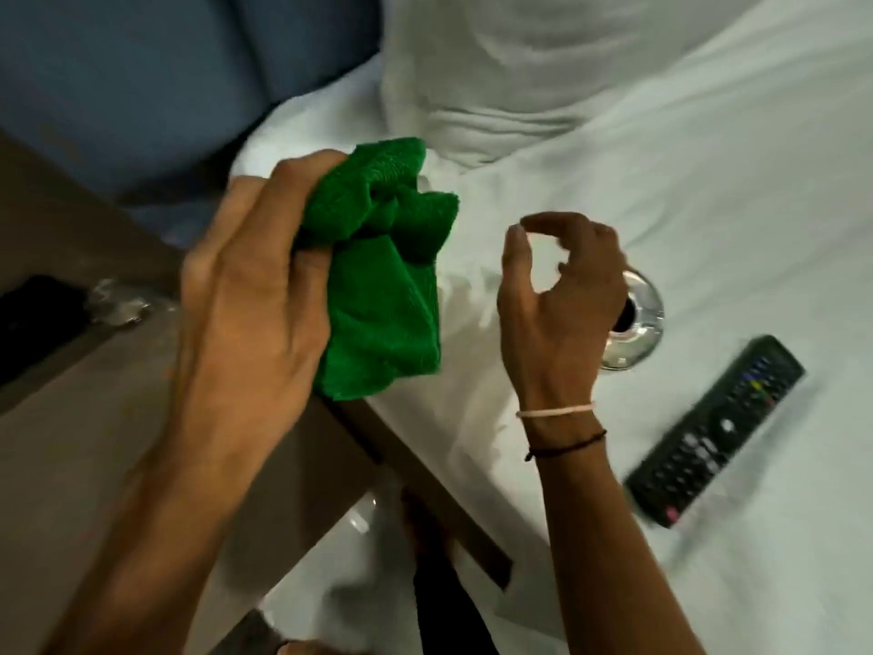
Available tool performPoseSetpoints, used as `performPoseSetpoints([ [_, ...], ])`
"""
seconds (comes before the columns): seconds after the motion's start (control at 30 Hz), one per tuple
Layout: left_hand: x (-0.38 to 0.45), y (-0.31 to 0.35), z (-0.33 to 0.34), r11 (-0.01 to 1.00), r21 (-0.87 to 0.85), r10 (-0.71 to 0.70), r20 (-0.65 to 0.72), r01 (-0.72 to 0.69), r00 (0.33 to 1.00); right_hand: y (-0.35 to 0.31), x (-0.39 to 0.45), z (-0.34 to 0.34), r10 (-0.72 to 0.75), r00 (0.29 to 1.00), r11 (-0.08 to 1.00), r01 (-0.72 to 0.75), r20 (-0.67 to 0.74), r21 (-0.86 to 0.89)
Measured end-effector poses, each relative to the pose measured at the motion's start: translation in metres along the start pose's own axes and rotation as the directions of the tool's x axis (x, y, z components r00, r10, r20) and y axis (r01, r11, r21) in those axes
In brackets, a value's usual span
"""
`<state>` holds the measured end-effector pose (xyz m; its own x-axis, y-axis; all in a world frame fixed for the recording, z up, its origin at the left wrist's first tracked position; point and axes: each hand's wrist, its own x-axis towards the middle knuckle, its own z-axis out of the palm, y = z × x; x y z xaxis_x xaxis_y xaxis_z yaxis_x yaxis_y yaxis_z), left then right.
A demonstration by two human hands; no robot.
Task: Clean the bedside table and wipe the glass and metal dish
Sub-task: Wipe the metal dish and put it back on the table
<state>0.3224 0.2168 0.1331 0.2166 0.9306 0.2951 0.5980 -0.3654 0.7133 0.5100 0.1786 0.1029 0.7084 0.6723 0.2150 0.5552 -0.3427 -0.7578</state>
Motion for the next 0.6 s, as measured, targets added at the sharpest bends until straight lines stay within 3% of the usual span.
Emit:
performPoseSetpoints([
  [0.07, 0.014, 0.036, 0.035, 0.997, -0.056, -0.044, 0.091, 0.049, 0.995, 0.035, 0.019, -0.028, 0.105, 0.994, 0.922, -0.102, -0.012, -0.373],
  [0.13, 0.019, 0.045, 0.063, 0.978, -0.173, -0.082, 0.214, 0.121, 0.973, 0.061, 0.027, -0.044, 0.241, 0.969, 0.81, -0.168, 0.057, -0.562],
  [0.23, 0.017, 0.048, 0.081, 0.922, -0.339, -0.057, 0.363, 0.188, 0.93, 0.078, 0.023, -0.044, 0.267, 0.952, 0.8, -0.131, 0.152, -0.586],
  [0.33, 0.006, 0.045, 0.086, 0.894, -0.407, -0.011, 0.395, 0.186, 0.919, 0.085, 0.014, -0.04, 0.214, 0.958, 0.794, -0.057, 0.19, -0.606],
  [0.5, -0.013, 0.017, 0.058, 0.863, -0.437, -0.121, 0.306, 0.252, 0.944, 0.069, 0.009, -0.04, 0.186, 0.958, 0.889, -0.07, 0.218, -0.453],
  [0.6, -0.032, -0.008, 0.015, 0.893, -0.375, -0.211, 0.142, 0.25, 0.967, 0.018, -0.02, -0.024, 0.131, 0.948, 0.991, -0.127, 0.291, -0.034],
])
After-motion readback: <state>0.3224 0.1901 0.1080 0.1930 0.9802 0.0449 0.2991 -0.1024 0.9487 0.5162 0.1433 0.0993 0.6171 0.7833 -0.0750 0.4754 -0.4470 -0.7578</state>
